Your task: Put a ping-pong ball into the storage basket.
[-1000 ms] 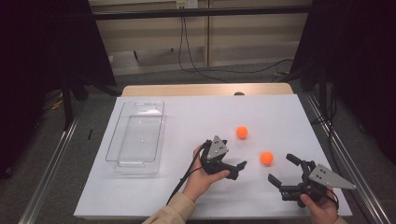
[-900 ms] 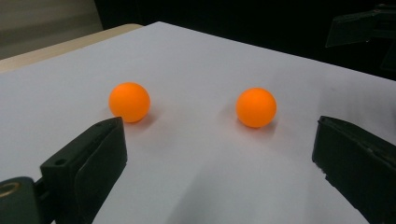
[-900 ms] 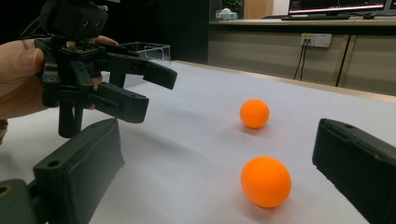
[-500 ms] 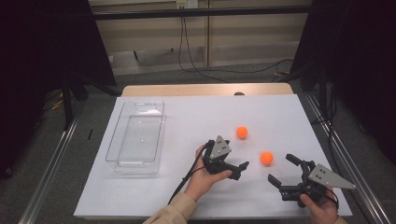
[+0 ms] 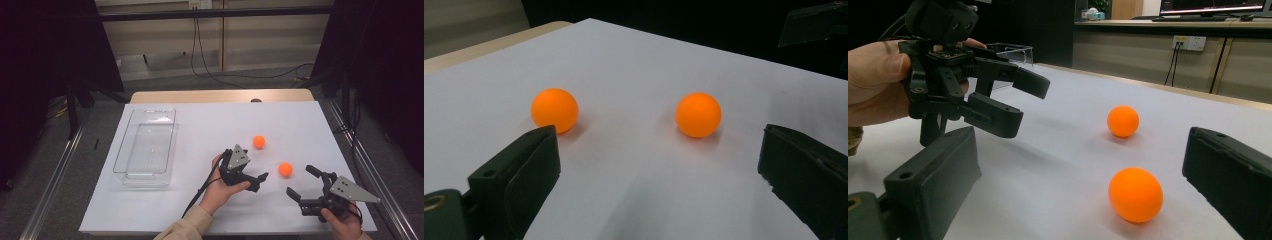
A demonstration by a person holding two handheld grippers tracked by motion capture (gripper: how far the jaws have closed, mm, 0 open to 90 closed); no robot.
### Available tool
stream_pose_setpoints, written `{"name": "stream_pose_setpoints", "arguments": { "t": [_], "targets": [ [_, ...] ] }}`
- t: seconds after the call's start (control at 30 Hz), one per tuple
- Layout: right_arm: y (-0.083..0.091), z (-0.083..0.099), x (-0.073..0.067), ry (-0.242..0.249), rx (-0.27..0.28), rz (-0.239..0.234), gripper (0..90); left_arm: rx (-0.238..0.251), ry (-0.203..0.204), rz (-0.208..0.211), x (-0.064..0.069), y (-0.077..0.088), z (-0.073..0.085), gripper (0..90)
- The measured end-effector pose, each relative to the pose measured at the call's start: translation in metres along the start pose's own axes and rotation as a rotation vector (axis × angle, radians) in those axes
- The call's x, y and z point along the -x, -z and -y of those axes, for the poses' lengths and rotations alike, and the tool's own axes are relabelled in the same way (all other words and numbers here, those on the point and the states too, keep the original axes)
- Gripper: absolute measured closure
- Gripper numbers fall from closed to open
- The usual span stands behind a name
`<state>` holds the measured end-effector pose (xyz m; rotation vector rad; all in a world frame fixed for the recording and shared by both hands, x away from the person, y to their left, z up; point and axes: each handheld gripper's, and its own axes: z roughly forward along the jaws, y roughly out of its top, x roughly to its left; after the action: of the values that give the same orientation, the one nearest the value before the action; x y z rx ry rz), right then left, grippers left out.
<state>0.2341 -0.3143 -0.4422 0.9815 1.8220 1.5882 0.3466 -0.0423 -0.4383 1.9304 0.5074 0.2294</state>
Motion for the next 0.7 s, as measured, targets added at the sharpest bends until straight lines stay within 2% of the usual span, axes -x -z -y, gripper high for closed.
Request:
{"name": "stream_pose_setpoints", "arguments": {
  "t": [0.7],
  "targets": [
    [0.0000,-0.0004,-0.0009,0.006,0.001,-0.007,1.4,-0.016,0.005,0.015,0.0034,-0.0083,-0.0037,3.8]
  ]
}}
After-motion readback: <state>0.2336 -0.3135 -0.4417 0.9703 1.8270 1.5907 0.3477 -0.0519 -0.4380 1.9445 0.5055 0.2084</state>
